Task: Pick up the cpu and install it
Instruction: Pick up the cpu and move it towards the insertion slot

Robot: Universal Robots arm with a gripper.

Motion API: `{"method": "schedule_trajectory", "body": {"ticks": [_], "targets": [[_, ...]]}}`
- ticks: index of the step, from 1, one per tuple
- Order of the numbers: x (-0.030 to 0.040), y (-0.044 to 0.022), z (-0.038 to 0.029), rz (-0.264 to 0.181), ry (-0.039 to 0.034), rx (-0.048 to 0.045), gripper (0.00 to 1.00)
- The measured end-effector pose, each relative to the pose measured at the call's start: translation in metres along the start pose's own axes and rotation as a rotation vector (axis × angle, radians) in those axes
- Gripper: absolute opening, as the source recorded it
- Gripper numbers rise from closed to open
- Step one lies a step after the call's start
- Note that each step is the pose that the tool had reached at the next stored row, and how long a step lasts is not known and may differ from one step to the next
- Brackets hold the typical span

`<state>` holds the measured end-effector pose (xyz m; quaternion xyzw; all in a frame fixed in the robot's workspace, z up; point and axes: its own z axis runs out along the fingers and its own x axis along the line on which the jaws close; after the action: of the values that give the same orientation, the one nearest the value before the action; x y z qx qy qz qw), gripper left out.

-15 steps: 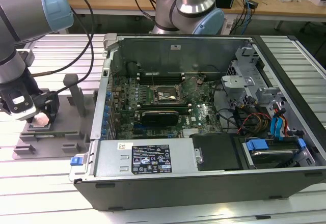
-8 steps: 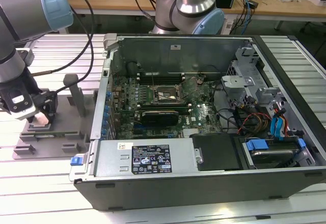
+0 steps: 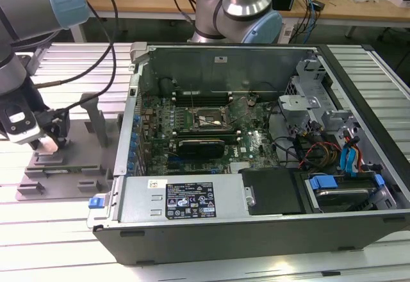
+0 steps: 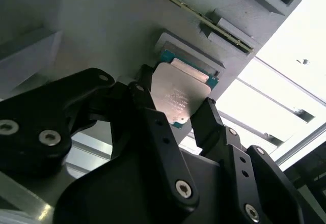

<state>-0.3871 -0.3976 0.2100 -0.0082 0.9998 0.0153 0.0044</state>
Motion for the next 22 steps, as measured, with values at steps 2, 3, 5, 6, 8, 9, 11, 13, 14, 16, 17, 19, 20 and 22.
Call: {"method": "schedule_trajectory", "body": {"ticks": [2, 3, 5, 6, 8, 9, 11, 13, 14, 16, 17, 19, 20, 22], "targets": [[-0.0001, 0.0001, -0.0032, 0.000, 0.0001, 0.0000, 0.55], [-0.0001, 0.0001, -0.0031, 0.000, -0.0002, -0.0001, 0.55], [0.0000, 0.0001, -0.0034, 0.000, 0.0000, 0.0000, 0.55], [0.0000, 0.0001, -0.0035, 0.000, 0.0000, 0.0000, 0.55], [0.0000, 0.0001, -0.0036, 0.000, 0.0000, 0.0000, 0.55], [0.0000, 0.0001, -0.0037, 0.000, 0.0000, 0.0000, 0.55], [0.0000, 0.0001, -0.0053, 0.000, 0.0005, 0.0003, 0.55], [-0.0001, 0.0003, -0.0102, 0.000, 0.0001, 0.0001, 0.55], [-0.0001, 0.0004, -0.0127, 0.000, 0.0001, 0.0000, 0.55], [-0.0002, 0.0006, -0.0181, 0.000, 0.0000, 0.0000, 0.55], [-0.0002, 0.0006, -0.0202, 0.000, 0.0000, 0.0000, 0.55], [-0.0003, 0.0008, -0.0235, 0.000, 0.0000, 0.0000, 0.55], [-0.0003, 0.0009, -0.0249, 0.000, 0.0000, 0.0000, 0.55], [-0.0003, 0.0011, -0.0286, 0.000, 0.0000, 0.0000, 0.55]]}}
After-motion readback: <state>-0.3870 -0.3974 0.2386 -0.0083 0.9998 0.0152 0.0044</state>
